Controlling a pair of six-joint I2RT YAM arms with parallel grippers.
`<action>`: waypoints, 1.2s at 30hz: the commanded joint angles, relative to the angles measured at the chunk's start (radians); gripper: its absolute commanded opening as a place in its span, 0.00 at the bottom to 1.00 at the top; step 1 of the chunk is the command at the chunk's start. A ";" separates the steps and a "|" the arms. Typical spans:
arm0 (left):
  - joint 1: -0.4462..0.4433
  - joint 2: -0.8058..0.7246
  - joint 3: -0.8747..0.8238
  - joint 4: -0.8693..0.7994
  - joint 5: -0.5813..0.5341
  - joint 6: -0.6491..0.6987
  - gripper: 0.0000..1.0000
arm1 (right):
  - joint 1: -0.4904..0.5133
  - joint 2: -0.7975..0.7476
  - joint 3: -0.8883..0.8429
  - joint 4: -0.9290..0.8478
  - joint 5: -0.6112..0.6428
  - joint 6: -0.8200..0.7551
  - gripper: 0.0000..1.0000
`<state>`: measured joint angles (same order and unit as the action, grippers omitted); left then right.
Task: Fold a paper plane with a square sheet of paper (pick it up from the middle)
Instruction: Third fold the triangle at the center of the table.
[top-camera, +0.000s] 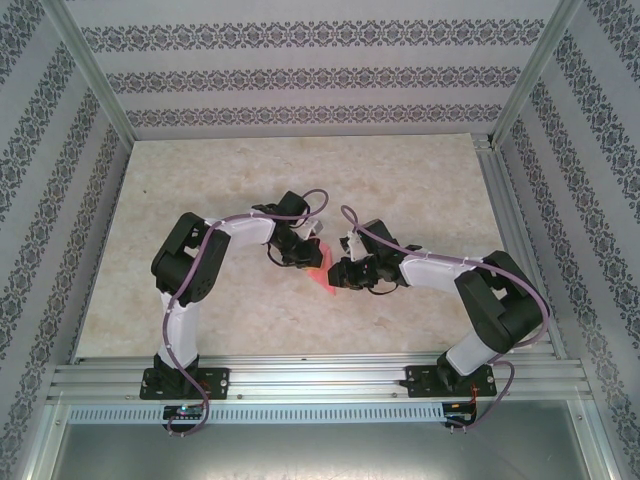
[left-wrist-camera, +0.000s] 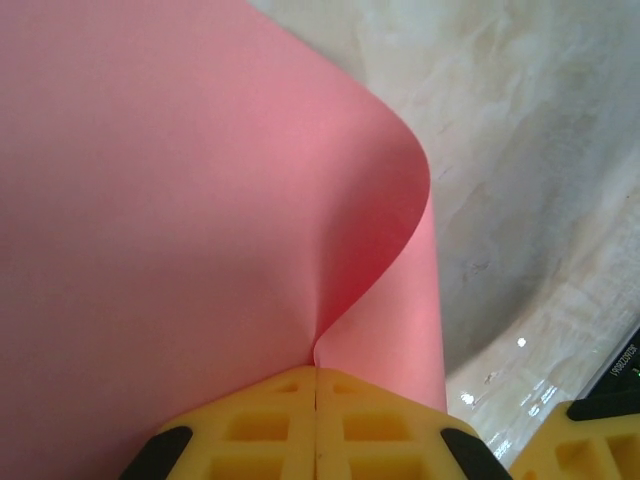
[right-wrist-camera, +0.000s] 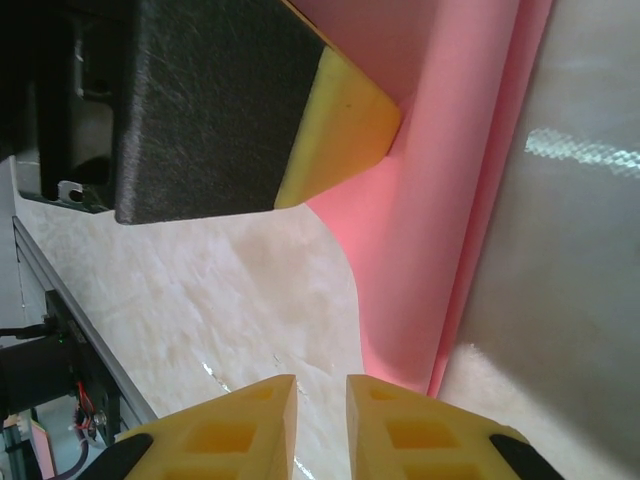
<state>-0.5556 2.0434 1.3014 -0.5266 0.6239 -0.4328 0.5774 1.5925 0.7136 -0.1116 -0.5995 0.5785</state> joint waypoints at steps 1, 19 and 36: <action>0.012 0.022 0.046 -0.031 0.007 0.062 0.09 | 0.014 0.024 0.012 0.021 -0.006 -0.006 0.20; 0.032 0.075 0.083 -0.062 0.019 0.101 0.09 | 0.011 0.053 -0.009 0.058 0.003 0.015 0.20; 0.033 0.095 0.108 -0.107 0.005 0.139 0.10 | -0.008 0.064 0.017 0.065 0.004 0.023 0.20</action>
<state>-0.5304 2.1071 1.3914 -0.5983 0.6468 -0.3286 0.5797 1.6287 0.7185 -0.0753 -0.5991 0.5869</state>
